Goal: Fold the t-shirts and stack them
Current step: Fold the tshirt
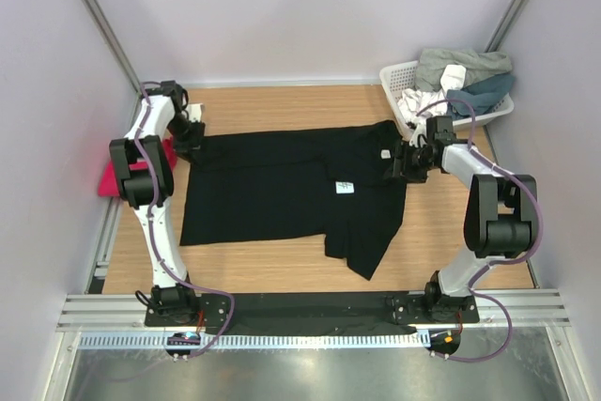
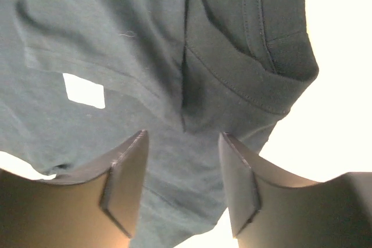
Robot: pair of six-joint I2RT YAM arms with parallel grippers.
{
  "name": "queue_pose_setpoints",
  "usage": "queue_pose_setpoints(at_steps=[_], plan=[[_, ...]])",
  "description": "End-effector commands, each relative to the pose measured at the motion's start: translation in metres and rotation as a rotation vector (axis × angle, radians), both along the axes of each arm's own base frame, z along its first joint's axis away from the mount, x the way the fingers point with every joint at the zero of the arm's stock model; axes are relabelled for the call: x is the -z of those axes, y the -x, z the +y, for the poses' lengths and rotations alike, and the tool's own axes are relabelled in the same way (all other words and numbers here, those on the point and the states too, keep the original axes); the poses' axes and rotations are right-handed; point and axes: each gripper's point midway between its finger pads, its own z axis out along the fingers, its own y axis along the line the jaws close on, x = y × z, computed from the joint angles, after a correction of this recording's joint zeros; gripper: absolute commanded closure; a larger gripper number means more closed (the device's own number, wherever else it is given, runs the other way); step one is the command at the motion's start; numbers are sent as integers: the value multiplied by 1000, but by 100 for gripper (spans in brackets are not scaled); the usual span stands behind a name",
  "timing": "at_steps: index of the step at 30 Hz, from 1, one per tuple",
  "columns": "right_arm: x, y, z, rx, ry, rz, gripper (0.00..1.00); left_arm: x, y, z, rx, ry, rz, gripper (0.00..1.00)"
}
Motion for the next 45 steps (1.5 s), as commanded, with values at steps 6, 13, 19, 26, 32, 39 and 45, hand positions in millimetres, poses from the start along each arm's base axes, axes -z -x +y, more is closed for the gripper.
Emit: queue_pose_setpoints(at_steps=[6,13,19,26,32,39,45], plan=[[-55,-43,-4,11,11,-200,38,-80,-19,-22,11,99,-214,49],[-35,-83,-4,22,2,-198,39,-54,-37,-34,23,117,-178,50],[-38,-128,0,4,24,-257,42,-28,-54,-38,25,130,-162,54],[-42,-153,38,-90,27,-290,43,-6,-67,-34,35,112,-150,55],[-38,-140,57,-129,37,-272,42,5,-66,-30,22,93,-129,55],[-23,-123,62,-166,75,-248,42,10,-67,-25,3,89,-122,55],[-8,-139,54,-163,135,-240,42,17,-69,-19,-10,69,-115,55]])
